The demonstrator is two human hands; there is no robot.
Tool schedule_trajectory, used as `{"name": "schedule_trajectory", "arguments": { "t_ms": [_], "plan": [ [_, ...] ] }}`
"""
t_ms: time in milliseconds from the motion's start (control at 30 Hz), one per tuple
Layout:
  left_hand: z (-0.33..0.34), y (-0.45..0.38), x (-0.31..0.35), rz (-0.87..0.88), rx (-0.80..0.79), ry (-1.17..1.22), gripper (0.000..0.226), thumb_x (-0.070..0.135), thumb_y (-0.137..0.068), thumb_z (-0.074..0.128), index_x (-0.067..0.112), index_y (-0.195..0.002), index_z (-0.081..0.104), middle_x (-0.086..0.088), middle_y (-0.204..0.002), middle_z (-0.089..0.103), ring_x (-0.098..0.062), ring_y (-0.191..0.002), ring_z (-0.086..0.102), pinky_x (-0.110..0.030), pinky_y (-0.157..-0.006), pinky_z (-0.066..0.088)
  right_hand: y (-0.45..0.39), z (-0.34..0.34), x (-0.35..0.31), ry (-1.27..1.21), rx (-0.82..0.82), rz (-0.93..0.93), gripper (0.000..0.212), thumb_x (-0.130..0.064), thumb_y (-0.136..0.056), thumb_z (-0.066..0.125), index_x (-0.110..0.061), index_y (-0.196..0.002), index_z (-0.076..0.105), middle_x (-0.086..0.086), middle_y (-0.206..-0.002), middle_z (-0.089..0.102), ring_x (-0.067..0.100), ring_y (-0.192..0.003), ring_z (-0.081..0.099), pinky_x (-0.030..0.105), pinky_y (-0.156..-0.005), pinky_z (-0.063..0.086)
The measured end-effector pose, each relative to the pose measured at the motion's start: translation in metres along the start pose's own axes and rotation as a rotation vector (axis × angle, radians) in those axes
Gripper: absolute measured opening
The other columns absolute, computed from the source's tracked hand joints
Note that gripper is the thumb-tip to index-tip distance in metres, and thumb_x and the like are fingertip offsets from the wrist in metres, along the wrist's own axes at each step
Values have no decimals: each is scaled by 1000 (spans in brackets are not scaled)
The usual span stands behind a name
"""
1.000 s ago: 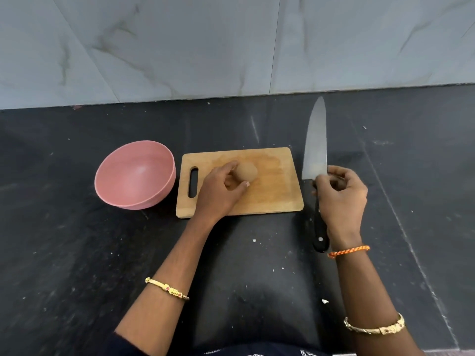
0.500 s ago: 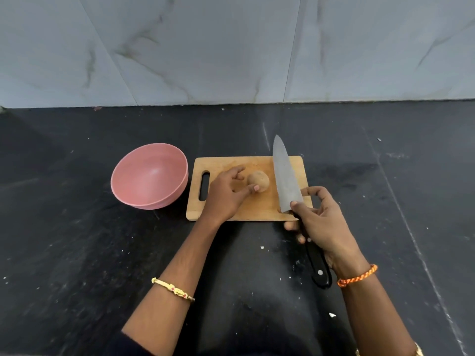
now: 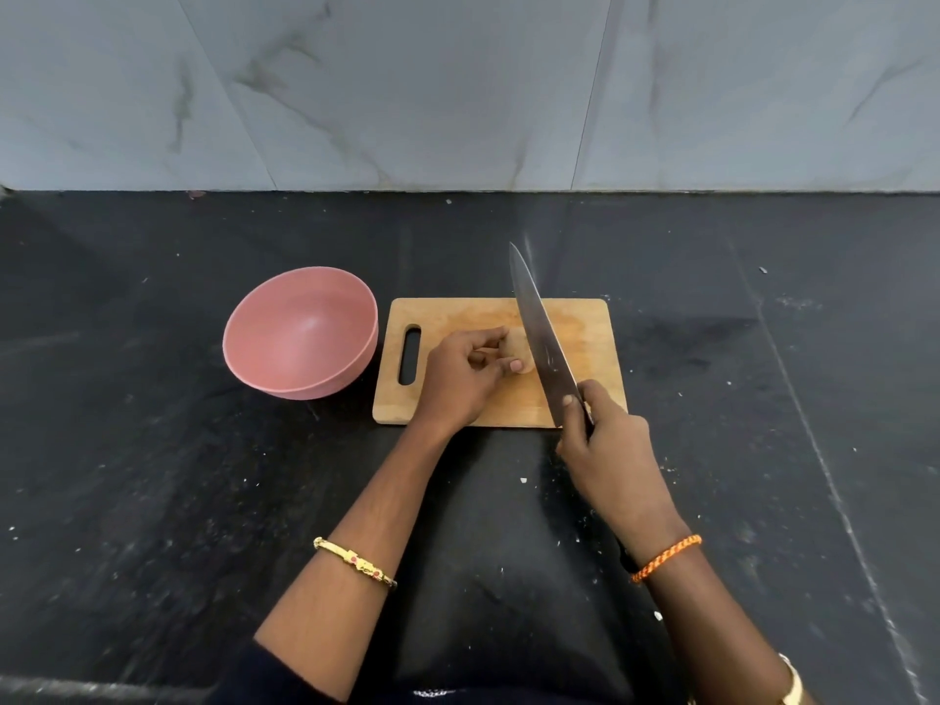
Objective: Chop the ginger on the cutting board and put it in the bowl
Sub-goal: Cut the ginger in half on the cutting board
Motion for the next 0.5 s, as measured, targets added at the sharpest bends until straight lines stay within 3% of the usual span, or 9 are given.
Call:
{"name": "schedule_trajectory", "arguments": {
  "t_ms": [100, 233, 500],
  "plan": [
    [0, 0, 3, 14, 15, 10, 47, 24, -77, 75, 13, -121, 62, -2, -119, 63, -11, -101, 60, -24, -88, 51, -1, 5, -2, 90, -28, -12, 15, -21, -100, 37, -11, -95, 47, 6, -61, 51, 21, -50, 48, 25, -45, 35],
    [1, 0, 6, 35, 15, 3, 47, 20, -78, 74, 11, -122, 61, -2, -115, 60, -10, -98, 59, -12, -81, 46, -5, 16, -4, 182, -104, 12, 18, -25, -101, 31, -10, -94, 39, 15, -72, 56, 38, -67, 57, 42, -60, 47],
    [0, -3, 7, 55, -39, -6, 47, 15, -81, 71, 8, -125, 57, 5, -99, 56, -6, -93, 55, -3, -78, 44, -8, 26, -7, 256, -127, 88, 12, -21, -101, 29, -15, -90, 32, 10, -72, 52, 34, -70, 57, 35, -59, 41]
  ]
}}
Point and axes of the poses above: each hand's wrist, its own y-axis away from the middle knuckle, its own z-axis out of the palm, x = y × z, the point moved 8 cm from there along -y, towards the middle knuckle
